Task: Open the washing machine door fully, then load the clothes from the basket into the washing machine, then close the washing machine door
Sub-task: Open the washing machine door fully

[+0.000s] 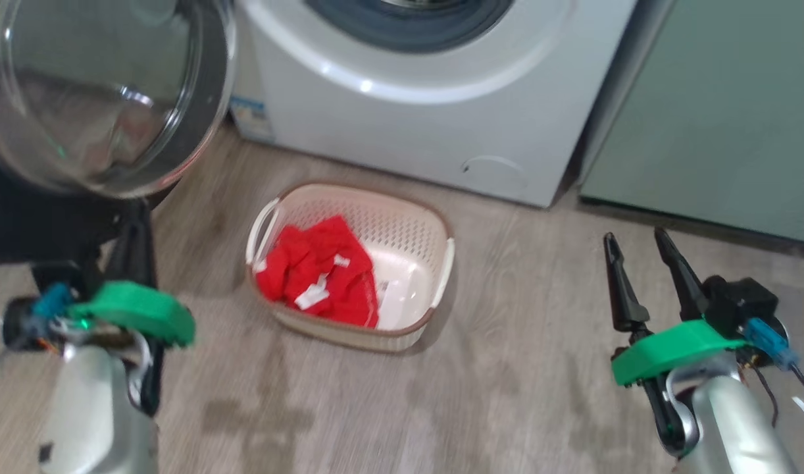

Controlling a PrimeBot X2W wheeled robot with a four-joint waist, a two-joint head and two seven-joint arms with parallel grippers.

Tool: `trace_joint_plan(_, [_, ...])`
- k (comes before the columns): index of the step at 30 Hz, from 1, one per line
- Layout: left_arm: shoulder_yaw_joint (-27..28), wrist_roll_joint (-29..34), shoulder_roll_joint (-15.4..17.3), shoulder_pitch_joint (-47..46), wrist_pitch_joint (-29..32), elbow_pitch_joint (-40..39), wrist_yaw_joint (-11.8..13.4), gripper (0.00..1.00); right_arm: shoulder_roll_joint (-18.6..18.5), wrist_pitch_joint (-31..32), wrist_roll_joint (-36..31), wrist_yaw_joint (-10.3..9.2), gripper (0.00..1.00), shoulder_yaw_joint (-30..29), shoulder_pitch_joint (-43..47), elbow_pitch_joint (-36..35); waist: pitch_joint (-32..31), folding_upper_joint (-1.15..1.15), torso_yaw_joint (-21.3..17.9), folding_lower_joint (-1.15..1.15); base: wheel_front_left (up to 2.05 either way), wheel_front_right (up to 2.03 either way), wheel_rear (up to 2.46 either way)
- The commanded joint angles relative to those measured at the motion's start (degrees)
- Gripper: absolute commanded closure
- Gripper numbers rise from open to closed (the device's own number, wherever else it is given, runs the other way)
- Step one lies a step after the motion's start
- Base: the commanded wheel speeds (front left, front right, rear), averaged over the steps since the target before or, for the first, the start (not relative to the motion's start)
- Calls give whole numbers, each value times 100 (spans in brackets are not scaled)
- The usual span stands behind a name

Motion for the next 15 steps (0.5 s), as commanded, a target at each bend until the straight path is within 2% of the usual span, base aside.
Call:
trace_joint_plan(1, [10,-78,183,37,-28,-294,-5,100,28,-52,19,0,0,50,-25,-241,-306,0,-280,0,0,0,0])
trace_joint_plan(15, [-388,-426,-95,1317,-28,-1319,10,100,86,-53,-6,0,0,-160,517,-673,-709,0,-1162,0,0,0,0])
